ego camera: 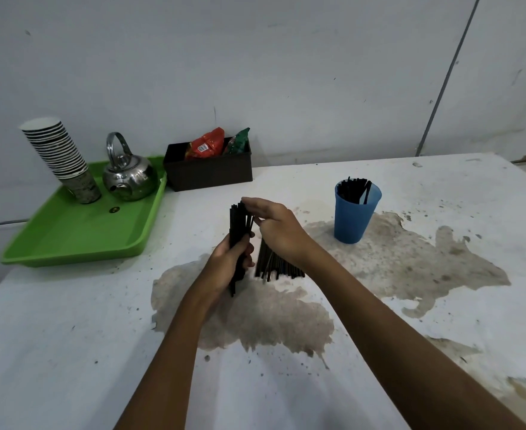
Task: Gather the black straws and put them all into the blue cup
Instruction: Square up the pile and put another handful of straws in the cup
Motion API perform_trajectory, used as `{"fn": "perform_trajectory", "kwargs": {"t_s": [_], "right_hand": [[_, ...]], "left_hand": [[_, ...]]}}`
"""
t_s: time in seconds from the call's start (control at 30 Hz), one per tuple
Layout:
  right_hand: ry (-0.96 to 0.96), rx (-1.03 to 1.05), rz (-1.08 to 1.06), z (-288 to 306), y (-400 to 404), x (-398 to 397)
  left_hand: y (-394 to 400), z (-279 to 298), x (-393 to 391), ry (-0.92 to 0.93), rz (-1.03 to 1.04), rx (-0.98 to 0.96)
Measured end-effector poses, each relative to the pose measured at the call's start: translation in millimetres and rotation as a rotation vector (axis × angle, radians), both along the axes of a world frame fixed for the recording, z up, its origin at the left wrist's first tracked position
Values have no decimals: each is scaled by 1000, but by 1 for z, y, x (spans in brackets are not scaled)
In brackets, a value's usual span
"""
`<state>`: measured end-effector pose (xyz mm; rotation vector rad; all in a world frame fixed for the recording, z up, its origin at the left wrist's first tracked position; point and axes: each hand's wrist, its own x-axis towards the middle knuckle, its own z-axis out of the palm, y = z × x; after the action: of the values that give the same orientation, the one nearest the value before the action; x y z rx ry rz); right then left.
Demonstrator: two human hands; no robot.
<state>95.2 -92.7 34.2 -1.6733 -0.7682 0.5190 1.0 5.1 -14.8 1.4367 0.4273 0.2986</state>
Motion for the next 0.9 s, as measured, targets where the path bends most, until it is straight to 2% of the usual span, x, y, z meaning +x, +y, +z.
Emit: {"fn": "perform_trajectory", "kwargs": {"t_s": [0.13,0.23,0.33,0.5,0.67,0.8,0.9], "right_hand": [[125,73,4,6,1,1],[240,135,50,15,0,-2],[234,137,105,20,0,-10],[-106,10,154,18,-1,-24],[-488,-213,165,20,-5,-23],[-574,-299,173,19,-9,-19],[-541,-313,191,18,-9,-18]], "left_hand": [[-1,-1,0,-1,43,43],[-2,-2,-1,34,169,205],[-7,-2,-5,-26,287,255],[-13,-1,-12,-116,320,245],[-11,-5,-10,-16,329,266],[-14,-4,-9,41,342,260],[-13,-4,-10,35,330,272]]}}
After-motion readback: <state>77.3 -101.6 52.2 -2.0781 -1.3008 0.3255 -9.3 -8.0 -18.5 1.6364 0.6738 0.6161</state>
